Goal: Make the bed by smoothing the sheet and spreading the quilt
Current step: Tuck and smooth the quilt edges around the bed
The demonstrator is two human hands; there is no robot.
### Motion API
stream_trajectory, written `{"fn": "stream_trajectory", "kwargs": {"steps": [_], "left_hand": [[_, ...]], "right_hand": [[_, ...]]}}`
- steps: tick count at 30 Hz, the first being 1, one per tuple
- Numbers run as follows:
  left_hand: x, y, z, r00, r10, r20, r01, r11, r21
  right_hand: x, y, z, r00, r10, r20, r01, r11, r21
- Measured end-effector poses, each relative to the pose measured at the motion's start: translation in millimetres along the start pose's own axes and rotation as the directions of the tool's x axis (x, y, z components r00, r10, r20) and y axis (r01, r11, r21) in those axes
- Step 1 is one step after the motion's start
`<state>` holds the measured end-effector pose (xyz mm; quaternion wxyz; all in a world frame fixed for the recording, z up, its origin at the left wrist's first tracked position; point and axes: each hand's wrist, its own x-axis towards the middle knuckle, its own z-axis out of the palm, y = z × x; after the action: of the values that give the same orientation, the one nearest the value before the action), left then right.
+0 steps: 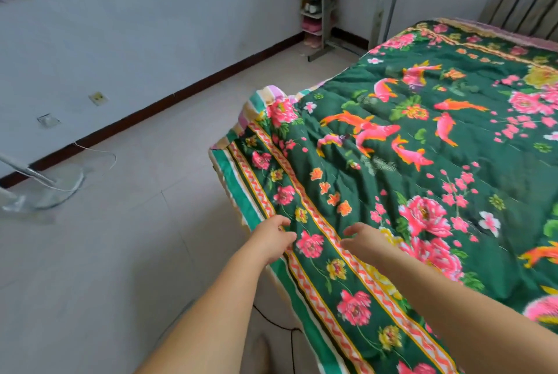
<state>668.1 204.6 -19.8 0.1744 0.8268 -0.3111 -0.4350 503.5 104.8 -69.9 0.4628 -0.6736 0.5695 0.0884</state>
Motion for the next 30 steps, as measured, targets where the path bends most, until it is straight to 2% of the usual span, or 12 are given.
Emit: {"fn": "stream_trajectory", "kwargs": {"steps": [4,11,23,27,30], "left_hand": [[37,-10,-84,0.999,0.033,-0.017,-0.034,0.997,-0.07],[100,-12,-206,0.992,0.099,-0.076,-0.101,0.995,-0.025],[217,-2,-294,0.983,0.182,-0.004,-0.182,0.983,0.021],[289,10,-335,0.988,0.155,0.026,-0.156,0.986,0.05],[348,25,-361,0.987,0.135,0.084,-0.142,0.986,0.092]], "right_hand": [[24,-81,34,1.0,0.027,-0.003,-0.027,0.999,0.017],[64,-195,65,0.998,-0.013,-0.062,0.016,0.999,0.041],[173,-295,53,0.991,0.066,-0.118,-0.064,0.998,0.023],[243,-339,51,0.99,0.087,-0.116,-0.078,0.994,0.074],[287,-369,48,0.982,0.163,-0.1,-0.15,0.981,0.122]]}}
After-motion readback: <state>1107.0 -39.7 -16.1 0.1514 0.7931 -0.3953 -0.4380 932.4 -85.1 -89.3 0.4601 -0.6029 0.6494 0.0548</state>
